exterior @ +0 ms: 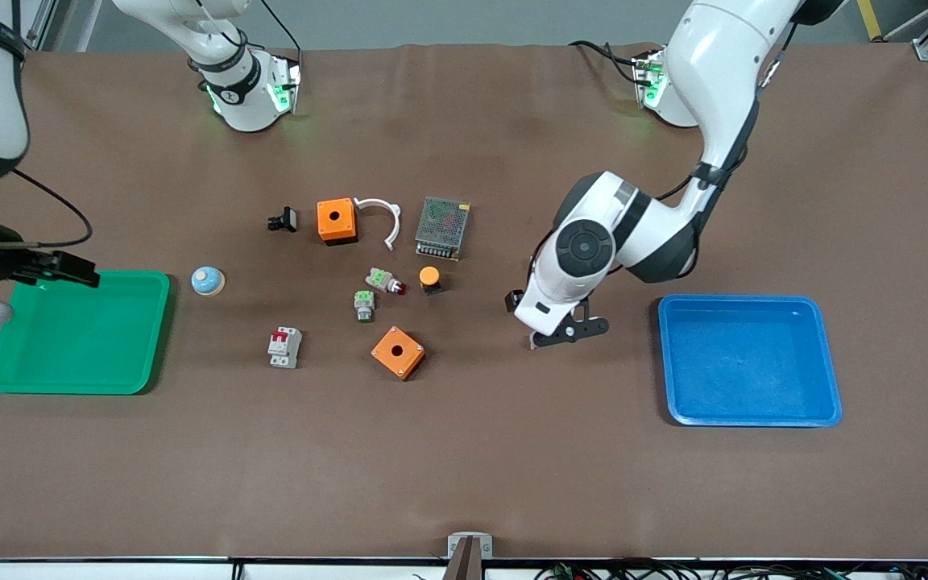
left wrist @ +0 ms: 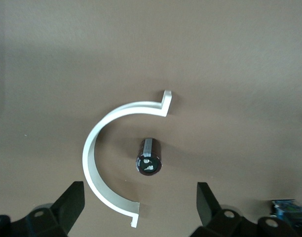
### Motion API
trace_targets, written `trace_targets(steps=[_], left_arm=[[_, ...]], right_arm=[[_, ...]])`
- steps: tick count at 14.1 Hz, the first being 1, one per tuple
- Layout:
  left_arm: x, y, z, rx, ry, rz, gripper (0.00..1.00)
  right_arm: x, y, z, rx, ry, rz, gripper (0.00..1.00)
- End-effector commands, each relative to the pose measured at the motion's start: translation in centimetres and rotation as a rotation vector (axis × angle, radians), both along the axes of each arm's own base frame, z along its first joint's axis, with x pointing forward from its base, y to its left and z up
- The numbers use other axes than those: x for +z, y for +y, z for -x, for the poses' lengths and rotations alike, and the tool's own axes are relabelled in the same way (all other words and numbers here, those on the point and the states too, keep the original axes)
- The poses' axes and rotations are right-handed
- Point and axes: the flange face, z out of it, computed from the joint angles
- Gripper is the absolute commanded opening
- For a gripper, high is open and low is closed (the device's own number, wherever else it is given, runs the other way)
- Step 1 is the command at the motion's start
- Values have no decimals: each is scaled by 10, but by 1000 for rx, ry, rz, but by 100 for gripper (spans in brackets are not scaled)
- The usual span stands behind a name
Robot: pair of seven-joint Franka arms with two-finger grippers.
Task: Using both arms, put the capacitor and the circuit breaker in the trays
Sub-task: 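Lower the left gripper onto the capacitor while the right gripper reaches the breaker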
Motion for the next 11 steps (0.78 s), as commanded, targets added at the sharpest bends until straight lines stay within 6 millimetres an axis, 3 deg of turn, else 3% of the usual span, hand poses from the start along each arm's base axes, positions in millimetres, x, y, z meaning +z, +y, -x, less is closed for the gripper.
trace_targets(steps=[1,2,5,8,11], left_arm=[[-16,-3,12,-5,-37,-1,100],[-24,-4,15,-1,-55,14,100],[-43,-8,28,-17,-73,23,100],[-61,-6,29,-24,-75,13,99],[-68,-4,25,-18,-84,18,94]], right_arm=[[-27,75,2,-106,-37,2,100],[-47,101,2,-112,-49,2,100],[-108,141,3,-120,-88,-50,100],[-157,172,0,-76,-81,-43,100],[-196,184,-5,-53,-96,-36,100]])
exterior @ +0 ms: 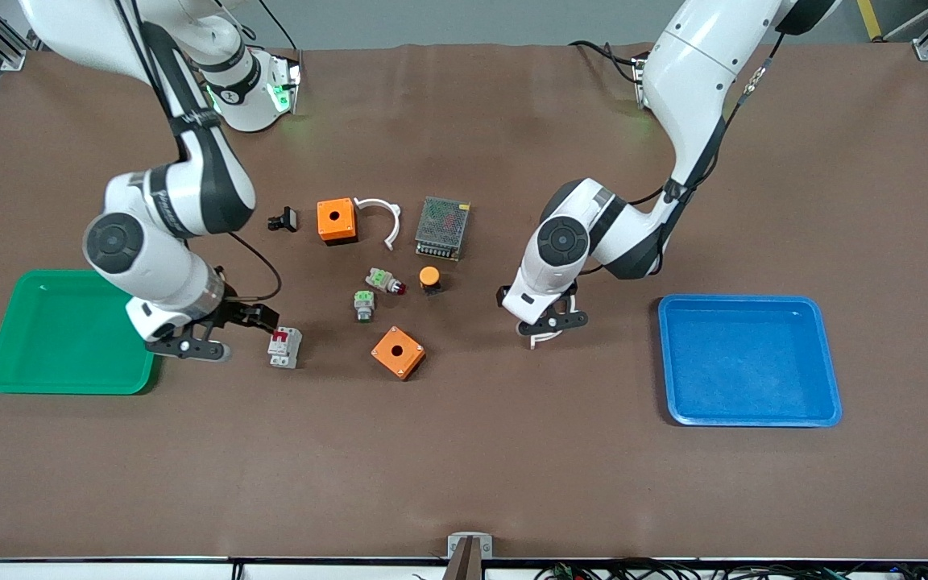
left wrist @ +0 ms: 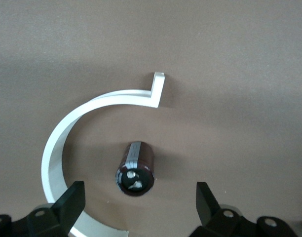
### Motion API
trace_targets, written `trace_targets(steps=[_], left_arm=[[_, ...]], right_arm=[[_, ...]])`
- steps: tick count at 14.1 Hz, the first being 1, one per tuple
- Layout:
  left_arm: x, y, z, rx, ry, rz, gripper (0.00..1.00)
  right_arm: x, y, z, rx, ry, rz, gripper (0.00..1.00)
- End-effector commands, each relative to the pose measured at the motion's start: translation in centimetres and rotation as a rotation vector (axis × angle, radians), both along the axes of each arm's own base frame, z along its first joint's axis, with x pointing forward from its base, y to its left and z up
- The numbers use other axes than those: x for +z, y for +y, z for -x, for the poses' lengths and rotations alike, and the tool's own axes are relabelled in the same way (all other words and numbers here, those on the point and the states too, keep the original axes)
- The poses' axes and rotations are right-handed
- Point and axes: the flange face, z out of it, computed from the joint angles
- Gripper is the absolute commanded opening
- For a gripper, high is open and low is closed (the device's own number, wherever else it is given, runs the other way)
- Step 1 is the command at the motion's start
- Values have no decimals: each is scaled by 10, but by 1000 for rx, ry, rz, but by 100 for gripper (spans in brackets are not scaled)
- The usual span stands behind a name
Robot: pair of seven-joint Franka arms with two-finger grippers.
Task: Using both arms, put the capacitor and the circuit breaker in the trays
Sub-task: 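Close the left gripper on the capacitor while the right gripper grasps the breaker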
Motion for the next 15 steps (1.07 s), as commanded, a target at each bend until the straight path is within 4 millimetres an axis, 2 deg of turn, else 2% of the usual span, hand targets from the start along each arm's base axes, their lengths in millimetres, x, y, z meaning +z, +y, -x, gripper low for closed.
trace_targets(steps=[1,3,7,9,11,13,15], left_arm=[[-2,1,-4,9,-30,-11,92],[-6,2,-6,11,-36,-6,85],[-11,2,-3,9,-29,-11,69],[-10,2,-4,9,-29,-11,60],[-10,2,-4,8,-30,-10,47],[-10,2,-5,11,-30,-10,30],[-9,4,-6,14,-29,-11,19]], right_arm=[[-26,11,-7,3,-24,-6,100],[-57,19,-10,16,-31,1,100],[-102,20,-16,41,-22,22,100],[-114,20,-15,40,-26,22,100],[-122,20,-14,38,-21,25,100],[-124,20,-14,37,-19,25,87],[-124,19,-14,36,-16,25,71]])
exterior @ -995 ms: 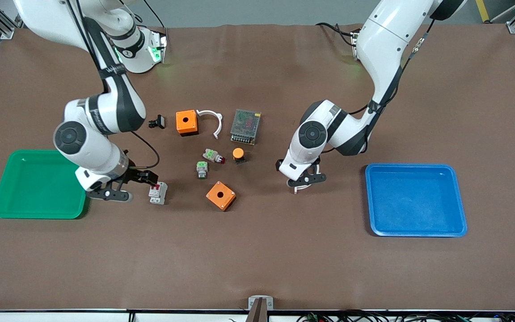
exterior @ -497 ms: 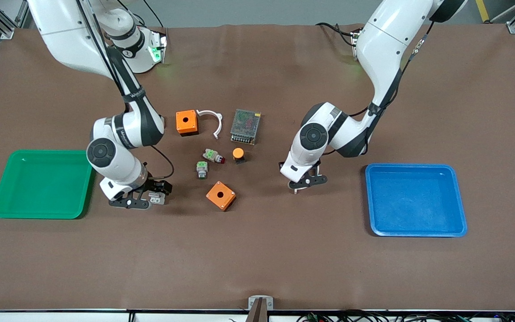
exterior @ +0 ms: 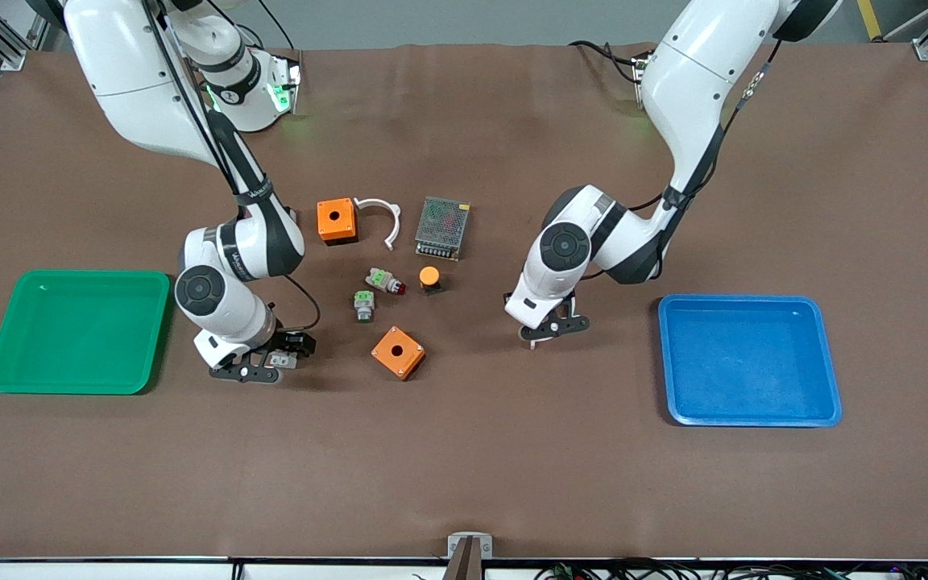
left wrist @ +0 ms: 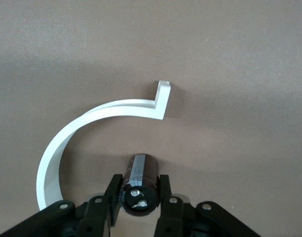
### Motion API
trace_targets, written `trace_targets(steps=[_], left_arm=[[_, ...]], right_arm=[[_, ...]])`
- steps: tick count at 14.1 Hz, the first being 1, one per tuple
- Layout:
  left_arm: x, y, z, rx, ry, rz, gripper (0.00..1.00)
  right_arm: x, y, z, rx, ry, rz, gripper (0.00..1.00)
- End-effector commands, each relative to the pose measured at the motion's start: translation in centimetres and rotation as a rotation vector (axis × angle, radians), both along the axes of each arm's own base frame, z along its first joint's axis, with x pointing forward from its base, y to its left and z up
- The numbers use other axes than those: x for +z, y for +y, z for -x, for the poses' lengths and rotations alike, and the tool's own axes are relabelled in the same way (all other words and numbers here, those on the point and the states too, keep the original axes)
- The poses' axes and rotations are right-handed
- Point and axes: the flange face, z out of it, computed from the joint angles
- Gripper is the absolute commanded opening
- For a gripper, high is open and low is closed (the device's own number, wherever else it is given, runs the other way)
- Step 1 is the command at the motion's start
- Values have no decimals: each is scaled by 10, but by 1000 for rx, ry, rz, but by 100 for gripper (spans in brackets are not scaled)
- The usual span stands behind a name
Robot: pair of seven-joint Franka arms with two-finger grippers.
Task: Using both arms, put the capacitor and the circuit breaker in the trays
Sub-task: 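Close the left gripper on the capacitor while the right gripper grasps the breaker, then carry the capacitor to the blue tray while the right gripper carries the breaker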
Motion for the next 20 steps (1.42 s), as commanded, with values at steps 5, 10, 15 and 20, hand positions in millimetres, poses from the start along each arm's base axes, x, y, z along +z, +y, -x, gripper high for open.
trace_targets(steps=[5,10,15,20], left_arm=[[34,11,-18,35,-50,3,17],[118,46,-46,85,-44,-17,17],[150,119,-76,72,-38,-17,17],[145,222,-103,32,29,-33,17]], right_arm=[[1,-6,-5,-15,8,4,2],[79,-54,-38,-79,70,1,1],[111,-223,-45,-38,72,-17,0],[90,-366,-6,53,57,-23,0]])
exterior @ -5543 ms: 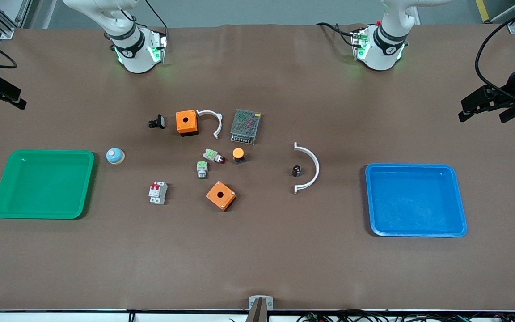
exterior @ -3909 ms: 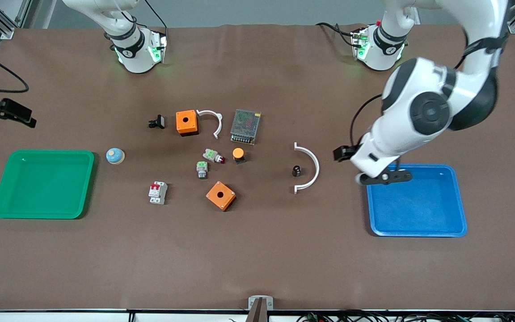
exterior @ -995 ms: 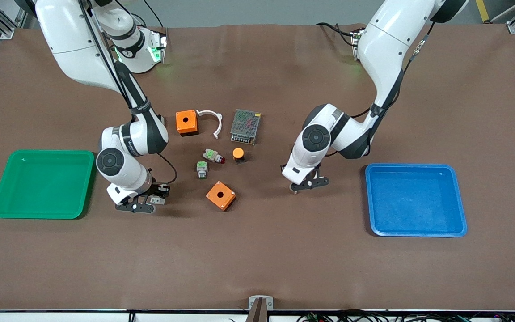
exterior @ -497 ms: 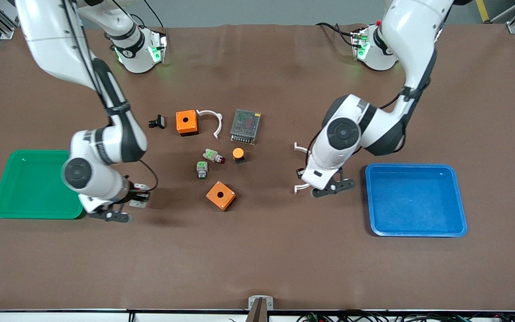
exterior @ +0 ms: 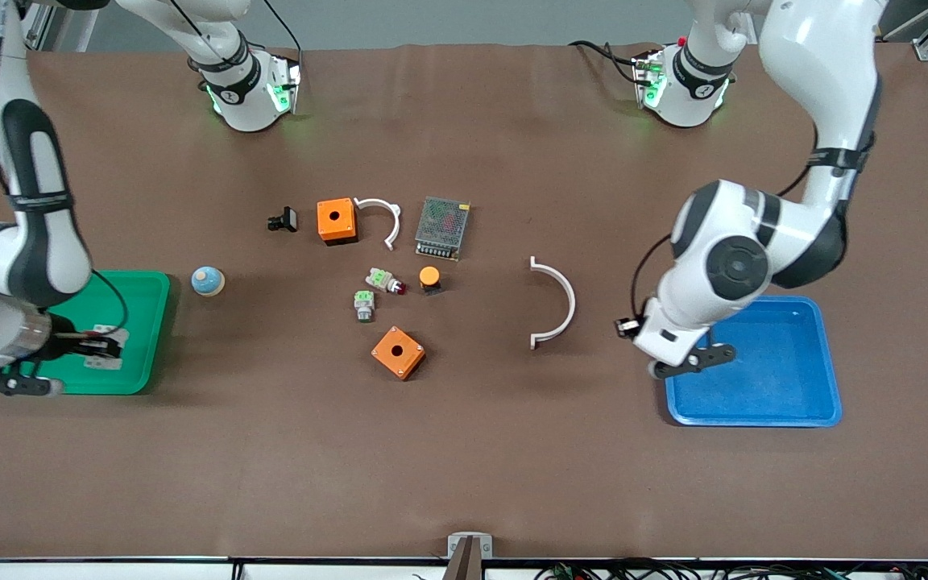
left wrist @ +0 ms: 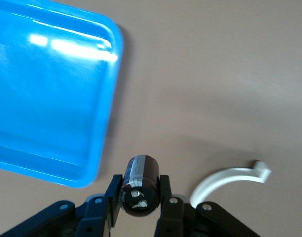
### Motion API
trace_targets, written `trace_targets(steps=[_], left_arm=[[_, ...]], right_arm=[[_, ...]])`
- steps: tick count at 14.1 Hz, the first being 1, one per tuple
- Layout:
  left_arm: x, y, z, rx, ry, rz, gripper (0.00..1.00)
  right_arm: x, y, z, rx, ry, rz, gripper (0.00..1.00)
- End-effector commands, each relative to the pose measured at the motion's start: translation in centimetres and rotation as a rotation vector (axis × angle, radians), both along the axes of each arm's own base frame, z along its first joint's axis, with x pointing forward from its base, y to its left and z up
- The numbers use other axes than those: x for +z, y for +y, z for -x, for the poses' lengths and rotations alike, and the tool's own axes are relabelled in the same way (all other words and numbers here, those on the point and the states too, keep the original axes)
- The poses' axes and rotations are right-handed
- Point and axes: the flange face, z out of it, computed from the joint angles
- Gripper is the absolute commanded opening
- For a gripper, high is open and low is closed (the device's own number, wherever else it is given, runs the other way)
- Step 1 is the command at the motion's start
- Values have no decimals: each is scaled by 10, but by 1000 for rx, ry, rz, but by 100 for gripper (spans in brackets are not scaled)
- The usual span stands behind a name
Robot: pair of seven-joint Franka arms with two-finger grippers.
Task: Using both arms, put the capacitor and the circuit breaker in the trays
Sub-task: 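Carry the capacitor to the blue tray while the right gripper carries the breaker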
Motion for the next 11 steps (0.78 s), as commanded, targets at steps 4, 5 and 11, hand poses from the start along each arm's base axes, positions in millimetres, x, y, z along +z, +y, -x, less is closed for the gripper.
trace_targets(steps=[4,5,11], left_arm=[[-19,97,-19,-35,40,7,17],[-27,111,-21,-28,48,9,17],[-84,167,-32,-55,48,-46,18]], right_arm=[[-28,-72,40,36,-24,-21,0],[-34,-78,44,32,-33,-15,0],[-69,-84,49,27,-46,-2,0]])
